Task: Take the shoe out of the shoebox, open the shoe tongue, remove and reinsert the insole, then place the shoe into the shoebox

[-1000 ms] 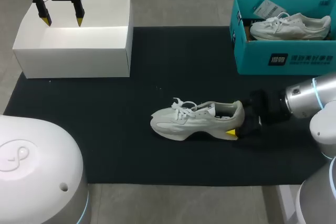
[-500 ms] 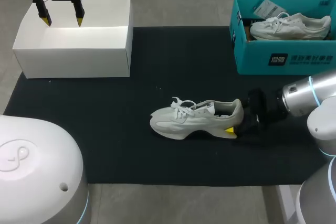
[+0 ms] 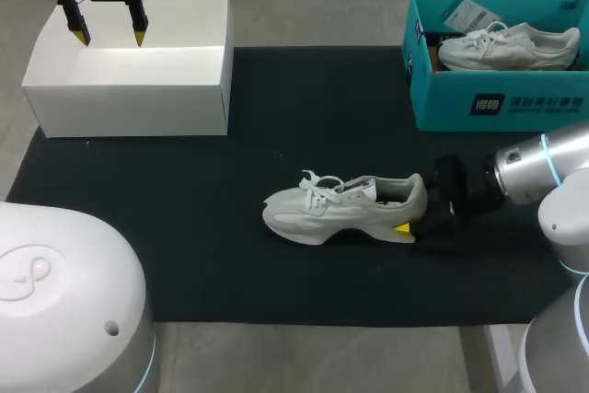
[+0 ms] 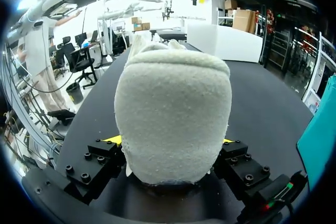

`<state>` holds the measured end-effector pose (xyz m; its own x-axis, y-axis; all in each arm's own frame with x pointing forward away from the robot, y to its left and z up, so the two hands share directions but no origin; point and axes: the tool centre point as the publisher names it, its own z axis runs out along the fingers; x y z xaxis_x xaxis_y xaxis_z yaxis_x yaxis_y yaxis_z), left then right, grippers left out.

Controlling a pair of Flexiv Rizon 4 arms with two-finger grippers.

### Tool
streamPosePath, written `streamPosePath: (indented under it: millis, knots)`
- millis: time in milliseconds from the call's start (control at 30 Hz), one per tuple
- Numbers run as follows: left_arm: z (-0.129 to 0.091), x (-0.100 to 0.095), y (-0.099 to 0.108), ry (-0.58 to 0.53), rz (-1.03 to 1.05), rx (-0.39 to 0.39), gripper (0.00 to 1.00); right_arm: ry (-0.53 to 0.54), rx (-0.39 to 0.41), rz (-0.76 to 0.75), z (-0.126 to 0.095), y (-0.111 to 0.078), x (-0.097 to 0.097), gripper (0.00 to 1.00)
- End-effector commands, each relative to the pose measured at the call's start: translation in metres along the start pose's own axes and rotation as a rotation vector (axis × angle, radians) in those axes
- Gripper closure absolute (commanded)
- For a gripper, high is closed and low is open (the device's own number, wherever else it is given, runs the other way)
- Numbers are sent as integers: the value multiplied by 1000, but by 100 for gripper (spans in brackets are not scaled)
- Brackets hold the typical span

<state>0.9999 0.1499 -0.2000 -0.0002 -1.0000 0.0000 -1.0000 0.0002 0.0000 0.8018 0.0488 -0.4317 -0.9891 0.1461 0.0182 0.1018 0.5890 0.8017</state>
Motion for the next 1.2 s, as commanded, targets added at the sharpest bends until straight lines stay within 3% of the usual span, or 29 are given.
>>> streamPosePath:
  millis: [33, 500, 833, 1200]
  knots:
    - [0, 0, 0, 0, 0, 0, 0, -2, 3, 1, 8, -4, -3, 100]
    - [-7, 40, 61, -24, -96, 8, 0, -2, 3, 1, 8, -4, -3, 100]
    - [-10, 93, 118, -9, -162, 45, 0, -2, 3, 1, 8, -4, -3, 100]
    - [-1, 167, 185, -30, -5, 101, 0, -2, 3, 1, 8, -4, -3, 100]
